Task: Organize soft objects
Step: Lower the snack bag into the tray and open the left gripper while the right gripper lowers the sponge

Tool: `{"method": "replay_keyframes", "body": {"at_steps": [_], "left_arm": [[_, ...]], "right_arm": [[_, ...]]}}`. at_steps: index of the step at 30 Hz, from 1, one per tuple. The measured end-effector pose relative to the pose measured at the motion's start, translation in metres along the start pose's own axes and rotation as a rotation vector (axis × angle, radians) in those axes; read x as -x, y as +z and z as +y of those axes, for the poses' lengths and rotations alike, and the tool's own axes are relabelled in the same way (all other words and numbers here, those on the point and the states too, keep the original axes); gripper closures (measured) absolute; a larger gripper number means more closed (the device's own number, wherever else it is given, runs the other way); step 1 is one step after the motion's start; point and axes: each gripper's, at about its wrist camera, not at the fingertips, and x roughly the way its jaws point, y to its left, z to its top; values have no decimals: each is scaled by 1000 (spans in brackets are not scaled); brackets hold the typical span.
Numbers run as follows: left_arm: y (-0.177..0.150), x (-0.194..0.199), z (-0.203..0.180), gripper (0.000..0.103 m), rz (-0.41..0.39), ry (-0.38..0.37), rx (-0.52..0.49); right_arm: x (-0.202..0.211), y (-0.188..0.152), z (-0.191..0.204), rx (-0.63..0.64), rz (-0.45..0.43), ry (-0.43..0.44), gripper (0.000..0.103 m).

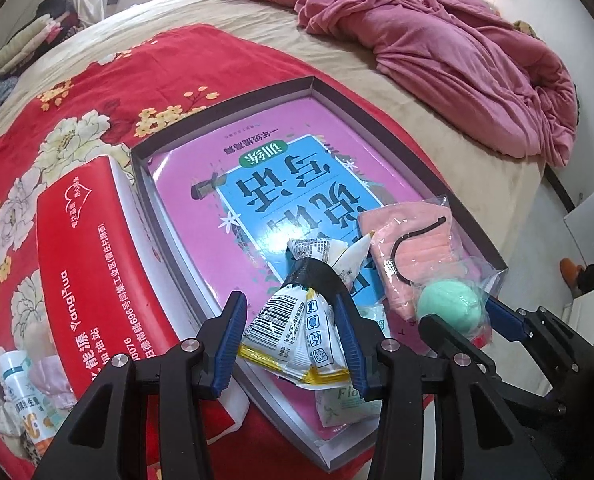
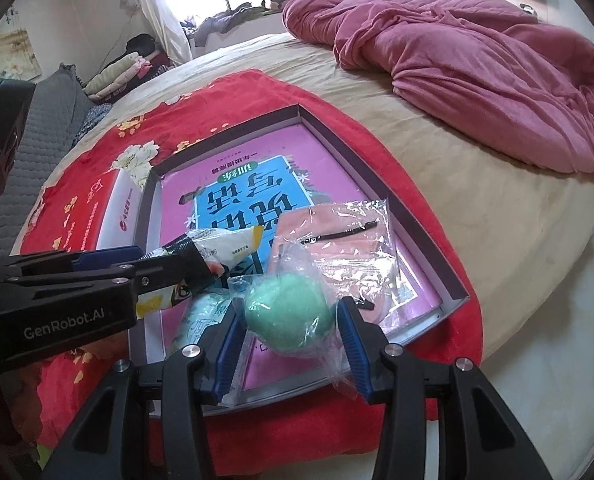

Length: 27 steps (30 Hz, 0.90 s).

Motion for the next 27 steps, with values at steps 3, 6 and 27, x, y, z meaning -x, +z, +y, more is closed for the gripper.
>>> {"method": "replay_keyframes", "body": {"at_steps": [3,6,27], "left_arm": [[-2,2,0,55,-2,1,-4],[-4,5,0,55,-4,-1,-7],[-8,18,-1,49,-16,-35,-22]], "right_arm": [[2,0,2,2,-3,9,54],[3,0,3,1,-8,19,52],[17,-8,6,-7,-22,36,38]]}}
